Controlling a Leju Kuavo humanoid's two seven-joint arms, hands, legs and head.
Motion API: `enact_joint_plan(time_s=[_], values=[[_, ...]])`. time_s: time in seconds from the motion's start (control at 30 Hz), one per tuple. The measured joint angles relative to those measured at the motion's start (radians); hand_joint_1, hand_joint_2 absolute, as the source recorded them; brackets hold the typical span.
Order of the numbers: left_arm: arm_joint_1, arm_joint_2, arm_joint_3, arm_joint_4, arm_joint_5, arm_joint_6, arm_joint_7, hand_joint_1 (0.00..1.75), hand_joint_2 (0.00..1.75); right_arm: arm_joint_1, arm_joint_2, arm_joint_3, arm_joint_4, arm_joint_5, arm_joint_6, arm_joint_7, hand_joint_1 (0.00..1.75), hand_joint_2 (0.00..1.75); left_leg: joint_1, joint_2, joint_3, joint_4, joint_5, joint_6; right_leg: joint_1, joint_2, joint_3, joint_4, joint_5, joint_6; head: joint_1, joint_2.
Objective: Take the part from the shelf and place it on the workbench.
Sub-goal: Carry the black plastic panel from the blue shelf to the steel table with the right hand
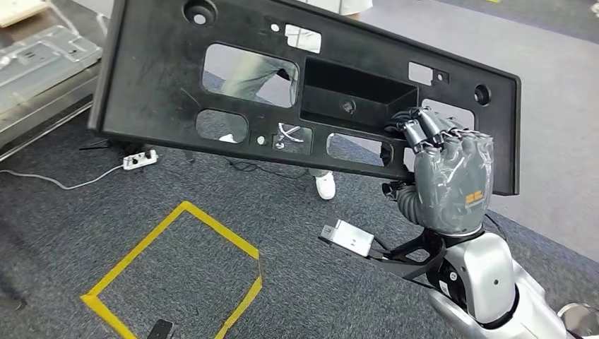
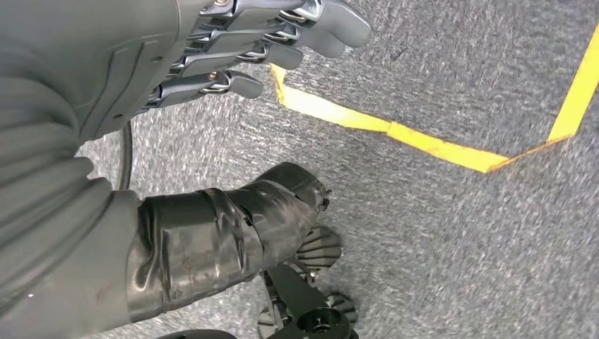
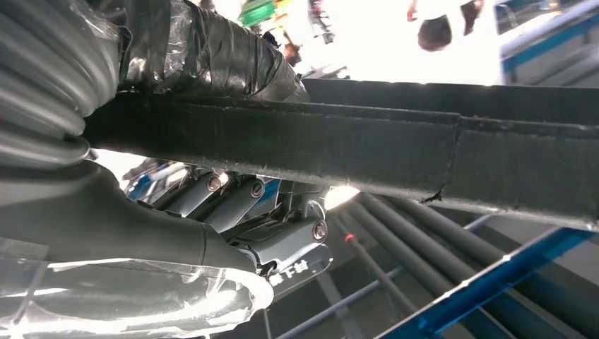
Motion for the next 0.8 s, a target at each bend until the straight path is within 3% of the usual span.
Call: enact_joint_plan(time_s=[0.07, 0.13, 0.2, 0.27, 0.33, 0.37, 0.4, 0.47, 0.53, 0.57, 0.63, 0.7, 0.8], values=[[0.0, -0.001, 0.0, 0.0, 0.0, 0.0, 0.0, 0.0, 1.75, 0.0, 0.0, 0.0, -0.001, 0.004, 0.002, -0.002, 1.75, 1.75, 0.002, -0.019, -0.011, 0.008, -0.002, -0.011, -0.001, 0.028, 0.016, -0.042, 0.003, -0.006, -0.001, 0.0], [0.002, 0.0, 0.0, 0.0, -0.001, 0.001, 0.001, 0.0, 1.75, -0.001, 0.001, 0.001, -0.002, 0.016, 0.01, -0.006, 1.75, 1.75, 0.005, -0.033, -0.017, 0.007, -0.001, -0.024, 0.0, 0.011, 0.022, -0.05, 0.005, -0.016, 0.0, 0.0], [0.004, -0.001, 0.0, 0.0, -0.003, 0.001, 0.002, 0.0, 1.75, -0.001, 0.002, 0.002, -0.002, 0.032, 0.017, -0.009, 1.75, 1.75, 0.004, 0.004, -0.03, 0.036, -0.017, -0.036, -0.003, -0.012, 0.033, -0.059, 0.005, -0.029, -0.004, 0.0], [-0.001, -0.002, 0.0, 0.0, -0.005, 0.001, 0.003, 0.0, 1.75, 0.0, 0.003, 0.002, -0.003, 0.044, 0.022, -0.01, 1.75, 1.75, 0.005, 0.064, -0.084, 0.142, -0.065, -0.048, -0.002, -0.039, 0.041, -0.063, 0.002, -0.038, -0.01, 0.0], [-0.005, -0.002, 0.0, 0.0, -0.005, 0.001, 0.003, 0.0, 1.75, 0.001, 0.003, 0.003, -0.003, 0.051, 0.025, -0.01, 1.75, 1.75, 0.012, 0.083, -0.147, 0.252, -0.102, -0.056, -0.001, -0.066, 0.045, -0.063, -0.002, -0.041, -0.012, 0.0], [-0.005, -0.002, 0.0, 0.0, -0.005, 0.001, 0.003, 0.0, 1.75, 0.002, 0.004, 0.003, -0.003, 0.052, 0.026, -0.011, 1.75, 1.75, 0.014, 0.085, -0.157, 0.264, -0.096, -0.058, -0.001, -0.078, 0.046, -0.063, -0.005, -0.041, -0.012, 0.0], [-0.003, -0.002, 0.0, 0.0, -0.006, 0.001, 0.003, 0.0, 1.75, 0.002, 0.005, 0.003, -0.003, 0.053, 0.027, -0.011, 1.75, 1.75, 0.016, 0.089, -0.149, 0.243, -0.075, -0.059, -0.001, -0.089, 0.048, -0.063, -0.007, -0.039, -0.012, 0.0], [-0.001, -0.002, 0.0, 0.0, -0.006, 0.001, 0.003, 0.0, 1.75, 0.003, 0.006, 0.003, -0.004, 0.054, 0.028, -0.011, 1.75, 1.75, 0.015, 0.115, -0.086, 0.116, -0.014, -0.055, -0.001, -0.111, 0.057, -0.063, -0.013, -0.033, -0.012, 0.0], [-0.004, -0.002, 0.0, 0.0, -0.006, 0.002, 0.003, 0.0, 1.75, 0.002, 0.007, 0.003, -0.006, 0.054, 0.029, -0.011, 1.75, 1.75, 0.007, 0.143, -0.034, 0.017, 0.014, -0.043, 0.004, -0.13, 0.065, -0.064, -0.021, -0.023, -0.011, 0.0], [-0.005, -0.002, 0.0, 0.0, -0.006, 0.002, 0.003, 0.0, 1.75, 0.002, 0.007, 0.003, -0.007, 0.054, 0.029, -0.011, 1.75, 1.75, 0.003, 0.147, -0.027, 0.001, 0.012, -0.036, 0.007, -0.138, 0.068, -0.066, -0.024, -0.016, -0.01, 0.0], [-0.004, -0.002, 0.0, 0.0, -0.006, 0.002, 0.003, 0.0, 1.75, 0.001, 0.009, 0.003, -0.008, 0.054, 0.029, -0.011, 1.75, 1.75, 0.001, 0.124, -0.024, -0.004, 0.011, -0.023, 0.008, -0.153, 0.076, -0.072, -0.029, -0.003, -0.009, 0.0], [-0.001, -0.002, 0.0, 0.0, -0.006, 0.002, 0.003, 0.0, 1.75, 0.001, 0.011, 0.003, -0.009, 0.054, 0.029, -0.011, 1.75, 1.75, 0.005, 0.104, -0.013, -0.015, 0.013, -0.01, 0.005, -0.131, 0.073, -0.047, -0.05, 0.007, -0.006, 0.0], [-0.005, -0.002, 0.0, 0.0, -0.006, 0.002, 0.004, 0.0, 1.75, 0.003, 0.011, 0.003, -0.011, 0.054, 0.03, -0.011, 1.75, 1.75, 0.006, 0.075, -0.004, -0.02, 0.013, 0.003, 0.005, -0.068, -0.011, 0.123, -0.128, 0.006, 0.002, 0.0]])
